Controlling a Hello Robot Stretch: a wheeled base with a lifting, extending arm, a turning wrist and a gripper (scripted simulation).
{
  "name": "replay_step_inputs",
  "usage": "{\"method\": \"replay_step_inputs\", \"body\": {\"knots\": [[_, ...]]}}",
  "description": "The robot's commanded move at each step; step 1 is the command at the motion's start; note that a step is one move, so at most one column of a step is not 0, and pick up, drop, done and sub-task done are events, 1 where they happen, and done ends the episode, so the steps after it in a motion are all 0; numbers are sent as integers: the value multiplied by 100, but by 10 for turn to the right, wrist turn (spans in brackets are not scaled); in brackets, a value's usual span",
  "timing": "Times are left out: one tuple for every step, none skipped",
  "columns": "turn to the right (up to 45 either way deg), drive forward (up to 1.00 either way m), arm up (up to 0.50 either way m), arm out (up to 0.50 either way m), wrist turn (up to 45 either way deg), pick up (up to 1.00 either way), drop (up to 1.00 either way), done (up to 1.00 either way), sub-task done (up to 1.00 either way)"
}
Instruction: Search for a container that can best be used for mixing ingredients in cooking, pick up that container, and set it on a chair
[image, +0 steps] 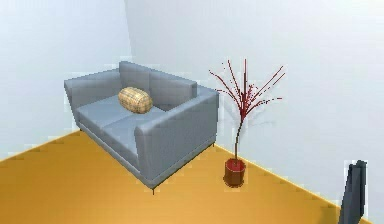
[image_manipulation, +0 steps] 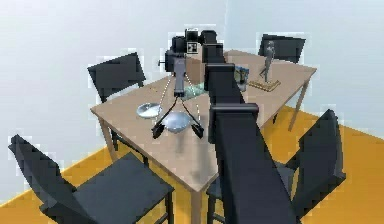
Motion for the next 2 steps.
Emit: {"method": "replay_step_inputs", "body": {"knots": [[0, 0, 0, 0, 450, 0, 0, 0, 0], [0, 0, 0, 0, 450, 0, 0, 0, 0]]}}
